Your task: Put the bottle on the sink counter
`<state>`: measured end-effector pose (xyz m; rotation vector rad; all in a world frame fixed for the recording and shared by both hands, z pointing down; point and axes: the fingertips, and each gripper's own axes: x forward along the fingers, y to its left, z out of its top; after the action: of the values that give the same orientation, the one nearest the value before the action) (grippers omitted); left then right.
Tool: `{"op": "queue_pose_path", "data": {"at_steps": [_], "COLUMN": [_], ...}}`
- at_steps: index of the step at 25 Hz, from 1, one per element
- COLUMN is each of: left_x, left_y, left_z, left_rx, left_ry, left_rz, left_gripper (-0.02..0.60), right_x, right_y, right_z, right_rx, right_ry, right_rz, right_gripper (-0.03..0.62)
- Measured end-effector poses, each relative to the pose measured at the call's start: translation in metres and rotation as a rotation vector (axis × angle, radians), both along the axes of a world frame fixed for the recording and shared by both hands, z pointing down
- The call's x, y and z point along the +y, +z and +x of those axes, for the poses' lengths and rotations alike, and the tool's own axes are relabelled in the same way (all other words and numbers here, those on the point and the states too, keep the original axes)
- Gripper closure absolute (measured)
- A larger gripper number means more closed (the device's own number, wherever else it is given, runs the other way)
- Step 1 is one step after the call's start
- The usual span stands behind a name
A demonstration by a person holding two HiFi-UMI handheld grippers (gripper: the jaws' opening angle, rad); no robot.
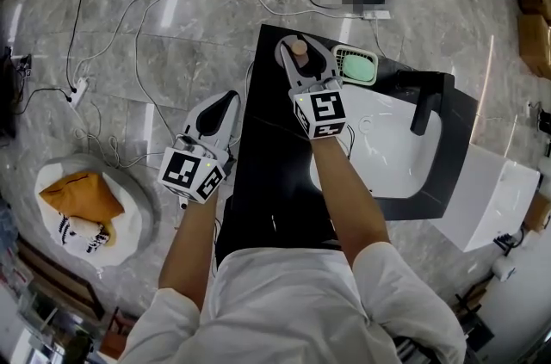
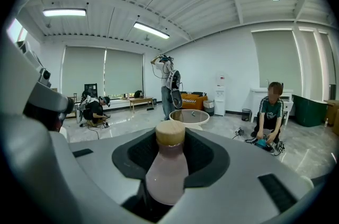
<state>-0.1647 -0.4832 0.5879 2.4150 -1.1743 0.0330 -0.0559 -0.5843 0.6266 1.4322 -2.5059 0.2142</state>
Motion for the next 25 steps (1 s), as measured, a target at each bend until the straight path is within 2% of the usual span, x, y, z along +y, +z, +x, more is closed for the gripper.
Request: {"op": "queue_pose_path", "data": {"at_steps": [5,10,16,20,25], "left_x": [0.013,0.036,0.048,0.058,0.062], "left_y": [-0.01,-0.035,-0.082,-0.12,-0.162], "left_z": [0.007,0.017,0.014,0.01,0.003], "left_rx": [0.01,0.023,0.056,0.077,0.05], "left_ry": [0.019,0.055,0.033,0.015,0.003], "left_rz": [0.008,0.032,0.106,0.162,0.259], "left_gripper": [0.563,0.563,0.563,0.563,0.563], "right_x": [0.006,0.034,0.077,0.114,0.152], "right_y": [-0.006,-0.041,-0.115,-0.174,-0.24], "right_z": [0.002,0.009,0.012,0.01,0.014], "right_rx": [-0.02,-0.02,-0.027,-0.046,-0.068], "right_ry": [-0.02,-0.007,0.005,-0.016,-0.029], "right_rz": [-0.015,0.003,0.08,0.144,0.239], "right_gripper": [0.441,0.441,0.445,0.48,0.523]}}
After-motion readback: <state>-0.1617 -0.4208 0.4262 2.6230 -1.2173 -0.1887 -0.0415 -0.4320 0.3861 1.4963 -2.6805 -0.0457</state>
